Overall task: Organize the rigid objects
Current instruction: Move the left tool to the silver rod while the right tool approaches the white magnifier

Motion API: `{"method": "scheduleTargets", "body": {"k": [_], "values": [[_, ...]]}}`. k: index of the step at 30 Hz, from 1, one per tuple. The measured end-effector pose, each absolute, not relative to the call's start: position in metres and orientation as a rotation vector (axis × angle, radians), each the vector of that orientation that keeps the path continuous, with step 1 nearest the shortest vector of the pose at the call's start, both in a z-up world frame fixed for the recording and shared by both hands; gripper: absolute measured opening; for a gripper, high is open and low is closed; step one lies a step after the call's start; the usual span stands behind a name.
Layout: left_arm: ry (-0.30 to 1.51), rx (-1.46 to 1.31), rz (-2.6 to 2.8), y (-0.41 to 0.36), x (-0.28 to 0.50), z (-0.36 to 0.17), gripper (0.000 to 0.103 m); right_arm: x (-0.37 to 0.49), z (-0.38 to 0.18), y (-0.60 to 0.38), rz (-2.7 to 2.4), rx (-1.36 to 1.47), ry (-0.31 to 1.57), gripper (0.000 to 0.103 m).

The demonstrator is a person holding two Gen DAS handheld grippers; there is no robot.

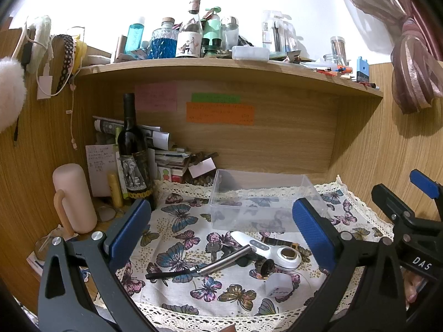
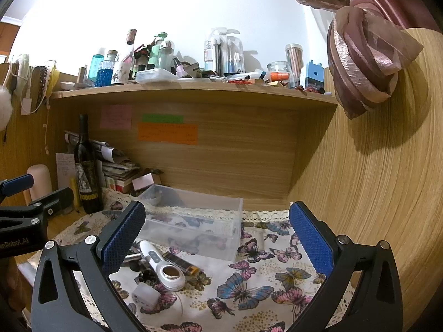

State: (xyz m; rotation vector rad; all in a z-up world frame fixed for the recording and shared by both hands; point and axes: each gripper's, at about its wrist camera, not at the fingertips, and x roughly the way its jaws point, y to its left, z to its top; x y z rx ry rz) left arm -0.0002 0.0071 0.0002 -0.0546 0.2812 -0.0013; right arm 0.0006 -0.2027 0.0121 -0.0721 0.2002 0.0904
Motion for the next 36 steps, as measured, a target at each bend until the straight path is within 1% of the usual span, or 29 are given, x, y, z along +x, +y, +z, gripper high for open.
{"method": "scheduleTargets", "body": {"k": [13,19,20,21,22,23,27,29,32,36], "values": [[0.306,-0.051,-0.009,0.007,0.008,-0.005,0.103,0.01,0.006,-0.203,0.096,-0.075,0.238,0.103],[0.433,-0.105,-0.039,0.023,0.034,-0.023,0.103,0.03,-0.013,-0.201,0.121,-0.079,0.329,0.103],[0.45,-0.115,-0.044,0.025,0.037,-0.028,0.102,0.035,-0.019,-0.2,0.129,-0.081,0.352,0.103],[0.482,-0.135,-0.051,0.031,0.043,-0.034,0.098,0.039,-0.023,-0.199,0.134,-0.083,0.369,0.103],[0.516,-0.153,-0.045,0.038,0.049,-0.041,0.087,0.044,-0.029,-0.198,0.137,-0.087,0.395,0.102],[0.538,-0.159,-0.036,0.04,0.053,-0.045,0.081,0.048,-0.034,-0.198,0.139,-0.091,0.417,0.099],[0.641,-0.216,-0.008,0.064,0.074,-0.072,0.076,0.066,-0.054,-0.196,0.175,-0.08,0.522,0.088],[0.676,-0.222,0.003,0.073,0.081,-0.081,0.071,0.074,-0.064,-0.196,0.198,-0.069,0.575,0.08],[0.727,-0.207,-0.007,0.079,0.088,-0.091,0.061,0.083,-0.077,-0.197,0.246,-0.04,0.639,0.074],[0.818,-0.224,-0.158,0.076,0.094,-0.102,0.059,0.089,-0.086,-0.194,0.307,-0.032,0.693,0.063]]}}
